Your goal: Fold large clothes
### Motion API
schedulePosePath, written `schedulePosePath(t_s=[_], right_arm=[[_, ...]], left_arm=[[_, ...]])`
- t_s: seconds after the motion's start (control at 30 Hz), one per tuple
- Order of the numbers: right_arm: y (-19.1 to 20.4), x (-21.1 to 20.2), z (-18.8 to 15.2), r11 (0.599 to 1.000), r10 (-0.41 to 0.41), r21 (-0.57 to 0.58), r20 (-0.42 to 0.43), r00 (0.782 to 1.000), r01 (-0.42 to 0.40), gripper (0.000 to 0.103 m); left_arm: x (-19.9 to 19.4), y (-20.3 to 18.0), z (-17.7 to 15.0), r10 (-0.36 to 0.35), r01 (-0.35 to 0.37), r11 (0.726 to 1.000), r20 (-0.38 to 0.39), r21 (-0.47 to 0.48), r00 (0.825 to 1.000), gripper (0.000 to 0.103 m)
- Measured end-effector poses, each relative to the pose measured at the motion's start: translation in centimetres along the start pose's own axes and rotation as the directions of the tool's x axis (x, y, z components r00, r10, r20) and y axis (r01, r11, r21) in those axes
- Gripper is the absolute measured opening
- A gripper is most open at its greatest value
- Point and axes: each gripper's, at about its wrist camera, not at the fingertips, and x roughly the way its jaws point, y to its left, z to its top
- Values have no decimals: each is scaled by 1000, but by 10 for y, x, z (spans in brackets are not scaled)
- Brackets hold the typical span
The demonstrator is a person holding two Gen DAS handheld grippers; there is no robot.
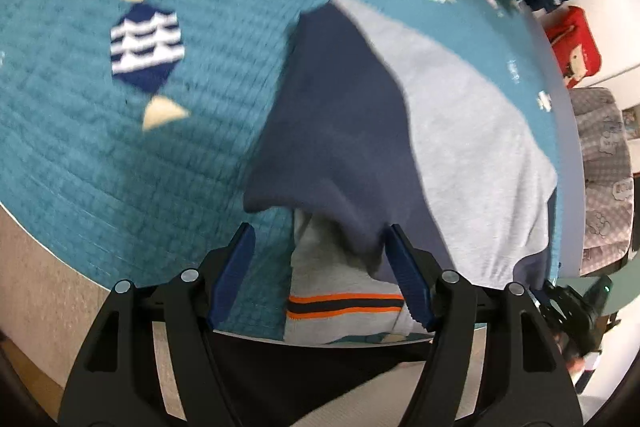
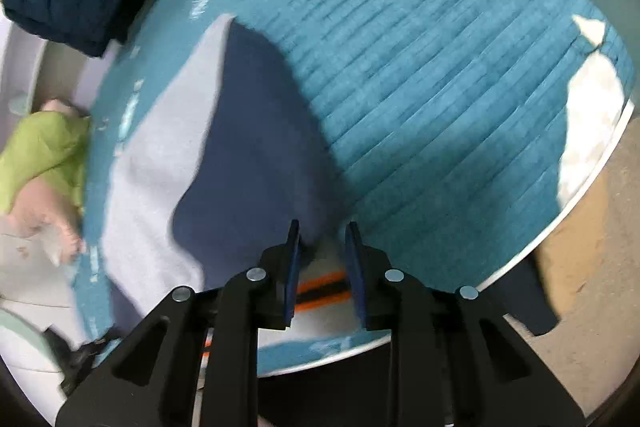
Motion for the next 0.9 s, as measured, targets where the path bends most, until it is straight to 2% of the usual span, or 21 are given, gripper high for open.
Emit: schedulePosePath(t_s=[0.07, 0.13, 0.17, 0.23, 0.37, 0.43, 0.5, 0.63, 0.73, 0.8, 0.9], right_arm=[[9, -2, -7, 999, 30, -19, -15, 999, -31, 23], [15, 5, -11, 999, 41, -25, -24, 999, -41, 28], [15, 12, -11, 999, 32, -16, -29, 999, -32, 28], [17, 21, -9, 998, 57, 19, -39, 998, -56, 28], [15, 29, -5, 997, 73, 35, 28, 997, -74, 26], [16, 33, -4, 993, 89, 76, 30, 996, -91, 14], [26, 27, -6, 997, 66, 48, 34, 997, -68, 10], [20, 6, -15, 997, 47, 63, 32, 998, -49, 9], [4, 8, -22, 998, 17, 60, 28, 999, -19, 10], [-5, 14, -28, 991, 65, 123, -22, 998, -62, 12], [10, 6, -42, 993, 105, 63, -46, 993, -102, 14]], left_arm=[[8, 0, 1, -41, 41, 999, -16, -6, 999, 67], [16, -2, 2, -63, 64, 998, -33, 6, 997, 38], [20, -4, 2, -52, 53, 998, -37, 22, 998, 34], [25, -10, 2, -15, 17, 998, -34, 68, 999, 17], [21, -21, 0, 28, -27, 991, 1, 134, 1000, 12], [19, -24, -2, 55, -57, 987, 13, 152, 998, 10], [10, -27, -9, 82, -89, 981, 43, 171, 996, 8], [2, -24, -21, 167, -173, 965, 50, 196, 985, 1], [8, -3, -30, 257, -259, 947, 37, 190, 966, 1], [9, 7, -34, 247, -244, 957, 2, 154, 969, 2], [-10, -7, -47, 121, -123, 978, 24, 168, 992, 5]])
